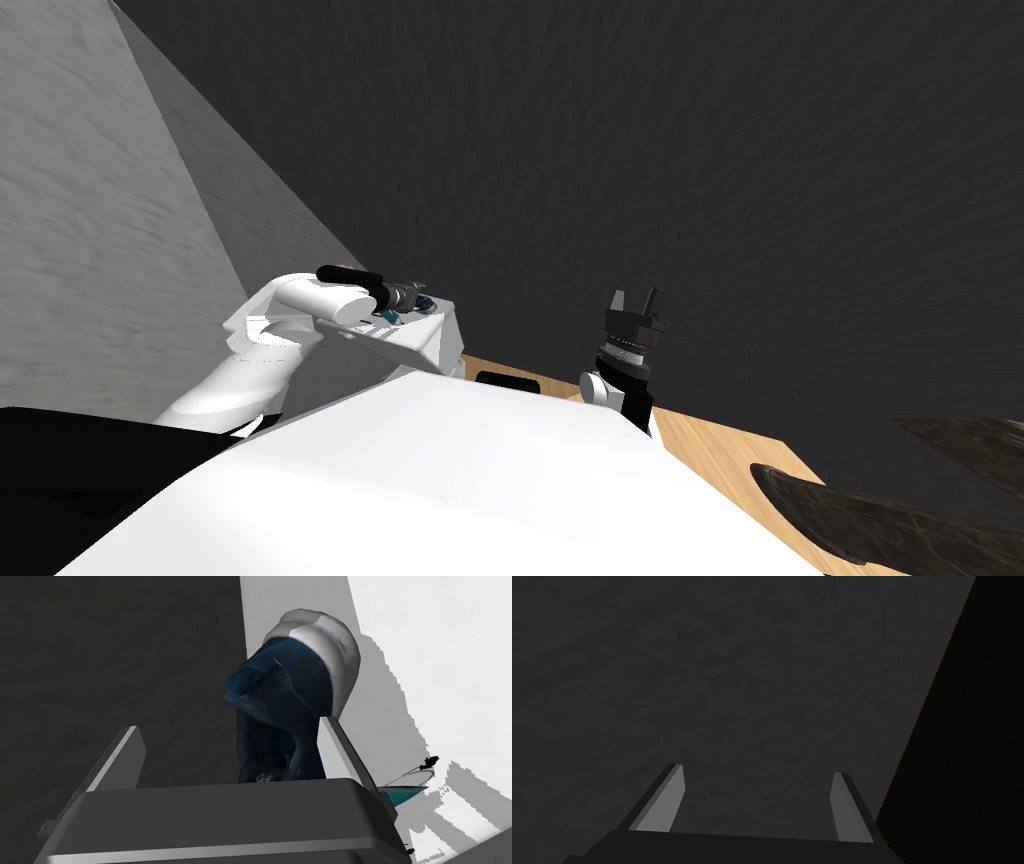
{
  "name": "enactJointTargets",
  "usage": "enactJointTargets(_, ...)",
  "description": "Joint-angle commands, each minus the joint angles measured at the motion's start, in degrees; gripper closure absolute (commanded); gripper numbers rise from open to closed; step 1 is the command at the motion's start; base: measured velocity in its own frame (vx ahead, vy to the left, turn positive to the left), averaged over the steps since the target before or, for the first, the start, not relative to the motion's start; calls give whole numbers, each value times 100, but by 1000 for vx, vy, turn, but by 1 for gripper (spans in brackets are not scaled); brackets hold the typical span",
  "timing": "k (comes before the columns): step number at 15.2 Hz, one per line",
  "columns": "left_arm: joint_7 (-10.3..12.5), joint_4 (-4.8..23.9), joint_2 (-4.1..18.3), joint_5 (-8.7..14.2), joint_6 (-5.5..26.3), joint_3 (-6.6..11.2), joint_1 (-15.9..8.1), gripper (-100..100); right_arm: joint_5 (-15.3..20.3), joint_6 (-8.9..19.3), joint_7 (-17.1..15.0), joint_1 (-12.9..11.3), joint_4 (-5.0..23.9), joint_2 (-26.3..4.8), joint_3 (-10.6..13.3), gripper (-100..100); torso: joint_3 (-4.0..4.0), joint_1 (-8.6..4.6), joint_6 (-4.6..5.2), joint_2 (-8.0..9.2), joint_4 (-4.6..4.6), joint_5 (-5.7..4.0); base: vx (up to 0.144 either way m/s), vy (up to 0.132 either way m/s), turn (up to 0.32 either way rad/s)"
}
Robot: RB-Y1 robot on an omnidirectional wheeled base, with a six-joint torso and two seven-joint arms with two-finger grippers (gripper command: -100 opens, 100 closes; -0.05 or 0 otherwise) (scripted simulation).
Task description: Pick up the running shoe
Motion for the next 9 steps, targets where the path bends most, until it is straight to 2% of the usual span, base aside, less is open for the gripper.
enactJointTargets(1,2,4,11,17,180,11,-2,-100,0,0,0,0,0,0,0,0,0,0,0,0,0,0,12,0,0)
enactJointTargets(2,27,-12,98,129,386,77,-46,-100,0,0,0,0,0,0,0,0,1,0,-1,3,0,0,18,1,-46)
enactJointTargets(4,27,-12,98,129,546,77,-46,-100,0,0,0,0,0,0,0,0,1,1,1,1,0,0,21,2,-43)
enactJointTargets(5,50,-27,178,234,712,140,-88,-100,0,0,0,0,0,0,0,0,1,1,0,2,0,0,24,2,-39)
enactJointTargets(7,50,-27,178,234,894,140,-88,-100,0,0,0,0,0,0,0,0,0,1,0,0,0,0,25,3,-39)
enactJointTargets(8,71,-40,250,330,1050,197,-126,-100,0,0,0,0,0,0,0,0,0,1,-1,1,0,0,27,7,-46)
enactJointTargets(9,71,-40,250,330,1163,197,-126,-100,0,0,0,0,0,0,0,0,0,2,0,0,0,0,29,8,-48)
